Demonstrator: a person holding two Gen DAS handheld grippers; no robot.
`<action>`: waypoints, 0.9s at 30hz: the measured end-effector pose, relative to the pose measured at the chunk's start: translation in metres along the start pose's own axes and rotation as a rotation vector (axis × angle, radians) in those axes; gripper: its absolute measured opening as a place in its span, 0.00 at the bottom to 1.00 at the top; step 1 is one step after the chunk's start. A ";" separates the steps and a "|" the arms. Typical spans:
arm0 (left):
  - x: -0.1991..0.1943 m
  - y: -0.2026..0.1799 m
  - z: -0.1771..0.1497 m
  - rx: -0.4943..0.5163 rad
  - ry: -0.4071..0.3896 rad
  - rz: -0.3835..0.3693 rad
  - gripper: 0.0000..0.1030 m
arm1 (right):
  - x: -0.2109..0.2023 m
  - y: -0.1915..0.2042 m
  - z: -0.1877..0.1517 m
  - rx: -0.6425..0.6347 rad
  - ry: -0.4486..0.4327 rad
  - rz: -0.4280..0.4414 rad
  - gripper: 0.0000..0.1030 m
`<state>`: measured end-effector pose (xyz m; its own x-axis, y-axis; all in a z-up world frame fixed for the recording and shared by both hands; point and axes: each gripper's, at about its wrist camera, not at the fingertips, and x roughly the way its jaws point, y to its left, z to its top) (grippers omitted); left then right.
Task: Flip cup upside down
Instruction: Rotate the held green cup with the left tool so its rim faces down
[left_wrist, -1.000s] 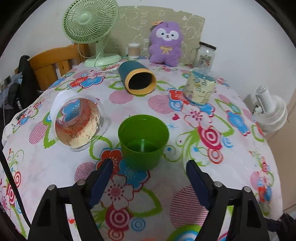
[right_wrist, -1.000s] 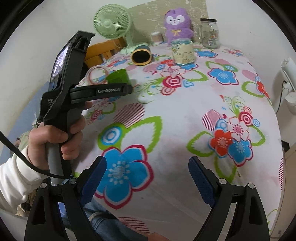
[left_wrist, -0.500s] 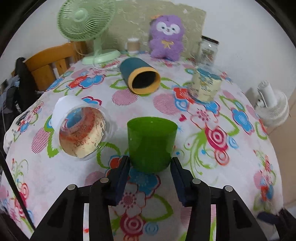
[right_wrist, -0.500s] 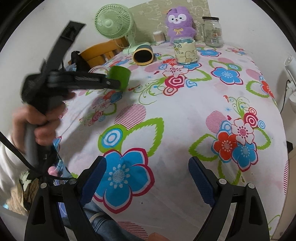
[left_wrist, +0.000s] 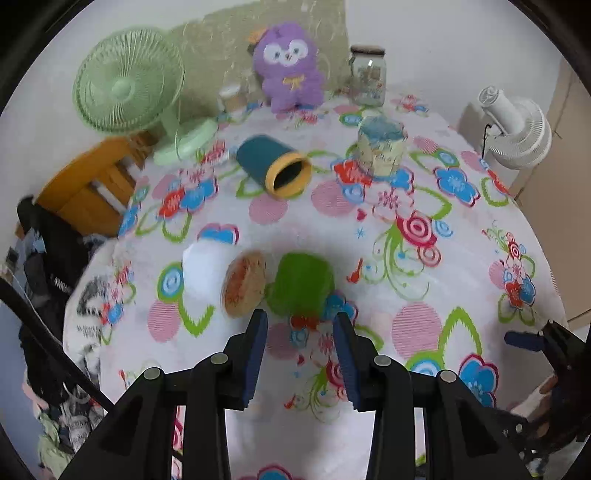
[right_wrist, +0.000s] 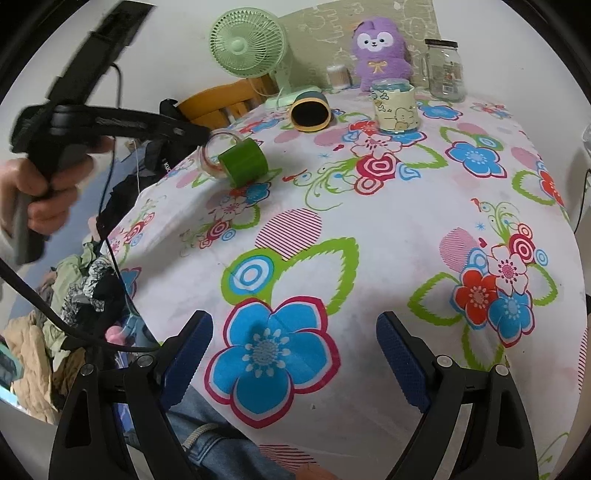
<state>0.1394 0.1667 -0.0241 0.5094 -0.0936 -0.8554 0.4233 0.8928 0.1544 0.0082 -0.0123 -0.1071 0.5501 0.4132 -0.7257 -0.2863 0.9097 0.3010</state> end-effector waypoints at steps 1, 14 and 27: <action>0.003 -0.001 0.000 0.000 -0.014 -0.001 0.44 | -0.001 0.001 -0.001 -0.005 0.005 -0.005 0.89; 0.078 -0.003 -0.002 0.055 0.015 0.016 0.76 | -0.002 -0.012 -0.006 0.024 0.030 -0.057 0.89; 0.085 0.003 -0.002 0.040 0.037 -0.036 0.53 | 0.006 0.003 0.000 -0.005 0.036 -0.032 0.89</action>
<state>0.1822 0.1623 -0.0972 0.4659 -0.1084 -0.8782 0.4706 0.8708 0.1423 0.0109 -0.0071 -0.1109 0.5305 0.3823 -0.7566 -0.2732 0.9220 0.2744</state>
